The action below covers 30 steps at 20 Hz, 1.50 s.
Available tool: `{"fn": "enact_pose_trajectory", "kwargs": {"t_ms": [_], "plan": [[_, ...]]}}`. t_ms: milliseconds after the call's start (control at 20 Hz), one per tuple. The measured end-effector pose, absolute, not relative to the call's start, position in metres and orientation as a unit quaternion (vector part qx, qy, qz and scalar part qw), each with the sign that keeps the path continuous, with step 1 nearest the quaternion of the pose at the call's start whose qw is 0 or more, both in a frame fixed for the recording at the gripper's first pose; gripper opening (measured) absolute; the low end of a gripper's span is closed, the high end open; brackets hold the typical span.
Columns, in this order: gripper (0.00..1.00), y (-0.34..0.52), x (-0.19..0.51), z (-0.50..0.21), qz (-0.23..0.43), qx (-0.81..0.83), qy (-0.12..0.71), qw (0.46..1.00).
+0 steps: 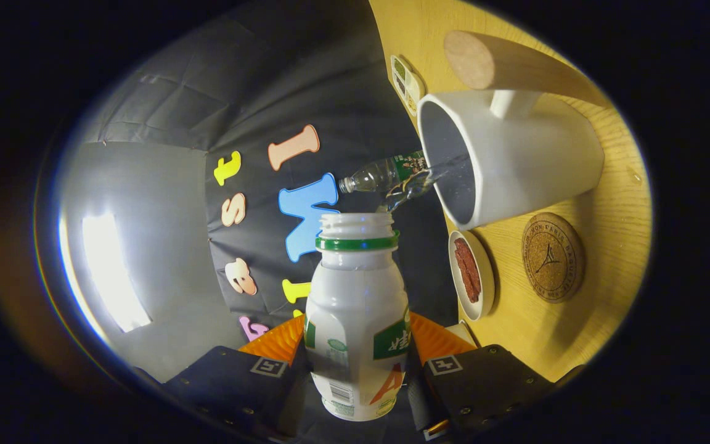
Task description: Take the bottle from table, then pour the juice into the cup, finally place the bottle on the coaster
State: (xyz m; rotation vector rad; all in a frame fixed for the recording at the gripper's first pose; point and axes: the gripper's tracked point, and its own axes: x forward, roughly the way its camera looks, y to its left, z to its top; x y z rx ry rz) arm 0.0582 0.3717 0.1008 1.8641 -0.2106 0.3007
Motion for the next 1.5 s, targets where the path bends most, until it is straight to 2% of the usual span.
{"fn": "enact_pose_trajectory", "kwargs": {"t_ms": [1500], "plan": [[0.67, 0.353, 0.054, 0.11, 0.131, 0.84, -0.114, 0.515]]}}
